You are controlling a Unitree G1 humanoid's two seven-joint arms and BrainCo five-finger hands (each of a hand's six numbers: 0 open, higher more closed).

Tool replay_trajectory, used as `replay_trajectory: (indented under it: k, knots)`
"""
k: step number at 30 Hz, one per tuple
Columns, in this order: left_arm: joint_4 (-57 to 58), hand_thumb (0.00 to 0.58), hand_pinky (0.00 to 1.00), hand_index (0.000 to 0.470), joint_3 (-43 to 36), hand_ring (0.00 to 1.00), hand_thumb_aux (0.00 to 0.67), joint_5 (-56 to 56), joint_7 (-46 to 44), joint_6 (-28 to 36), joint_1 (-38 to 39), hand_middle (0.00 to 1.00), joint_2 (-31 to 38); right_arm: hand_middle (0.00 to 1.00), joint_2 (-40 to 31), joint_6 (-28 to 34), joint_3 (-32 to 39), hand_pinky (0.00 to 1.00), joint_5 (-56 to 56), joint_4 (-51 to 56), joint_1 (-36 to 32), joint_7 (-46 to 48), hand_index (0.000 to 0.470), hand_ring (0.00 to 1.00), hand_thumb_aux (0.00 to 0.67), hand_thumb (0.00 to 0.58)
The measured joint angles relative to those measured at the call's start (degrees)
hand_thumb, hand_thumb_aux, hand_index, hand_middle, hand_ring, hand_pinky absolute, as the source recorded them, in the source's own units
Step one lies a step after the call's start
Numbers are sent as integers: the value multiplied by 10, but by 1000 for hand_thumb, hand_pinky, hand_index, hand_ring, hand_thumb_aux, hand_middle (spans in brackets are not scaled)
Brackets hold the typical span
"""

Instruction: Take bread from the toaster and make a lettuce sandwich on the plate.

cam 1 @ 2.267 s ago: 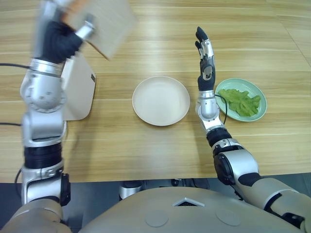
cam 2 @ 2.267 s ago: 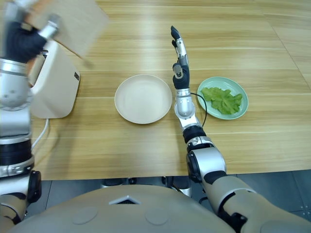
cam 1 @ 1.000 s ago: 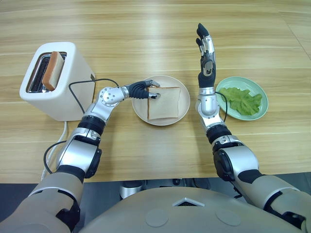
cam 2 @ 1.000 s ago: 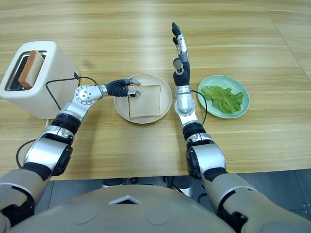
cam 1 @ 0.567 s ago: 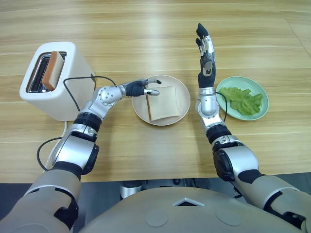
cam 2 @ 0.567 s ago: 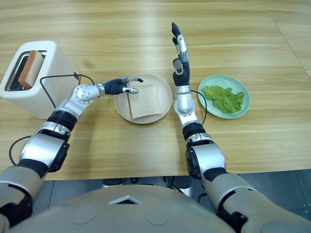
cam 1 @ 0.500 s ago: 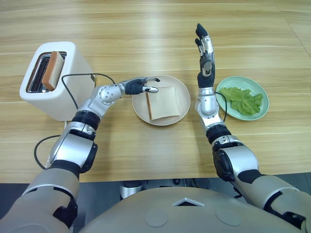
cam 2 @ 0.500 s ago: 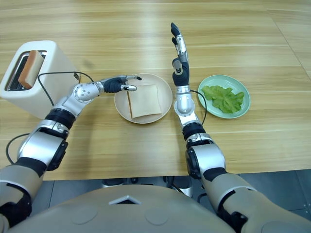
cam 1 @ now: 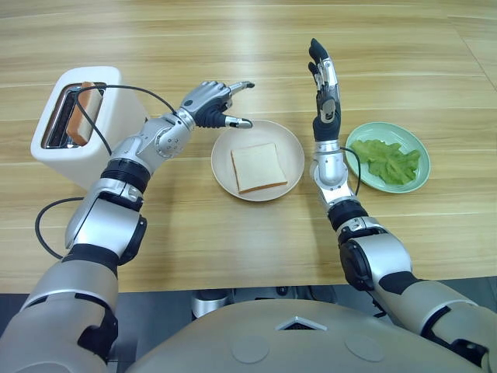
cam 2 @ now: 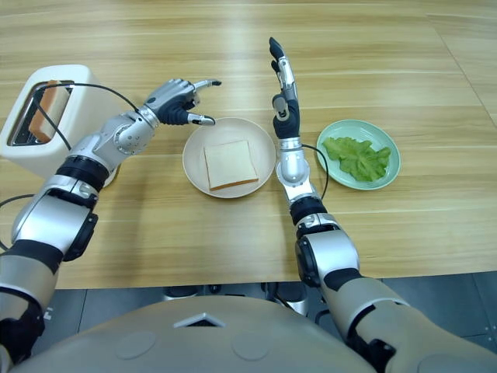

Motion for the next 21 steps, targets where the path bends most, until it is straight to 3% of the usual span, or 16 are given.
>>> replay_trajectory:
  k: [3, 6, 7, 8, 13, 17, 21]
  knots:
    - [-18, 0, 1000, 0, 27, 1000, 0, -31, 4, -3, 8, 1000, -2, 0, -3, 0, 1, 0, 0, -2, 0, 3, 0, 0, 0, 0]
    - [-67, 0, 1000, 0, 90, 1000, 0, -138, -32, -4, 56, 1000, -25, 0, -30, -2, -1, 0, -1, -39, 7, 7, 0, 0, 0, 0]
    - [-90, 0, 322, 0, 105, 322, 0, -168, -45, -2, 76, 322, -34, 0, -44, -3, -2, 0, 0, -59, 13, 9, 0, 0, 0, 0]
    - [-132, 0, 0, 0, 122, 0, 0, -213, -67, 9, 107, 0, -44, 0, -66, -2, -5, 0, -1, -86, 21, 13, 0, 0, 0, 0]
    - [-324, 0, 0, 0, 173, 0, 0, -346, -129, 80, 243, 0, -76, 0, -212, 13, -50, 0, -51, -159, 77, -2, 0, 0, 0, 0]
    - [-419, 0, 0, 0, 212, 0, 0, -408, -136, 134, 305, 0, -105, 0, -318, 55, -70, 0, -120, -131, 96, -65, 0, 0, 0, 0]
    - [-452, 0, 0, 0, 244, 0, 0, -421, -134, 156, 337, 0, -125, 0, -419, 147, -15, 0, -242, -31, 93, -173, 0, 0, 0, 0]
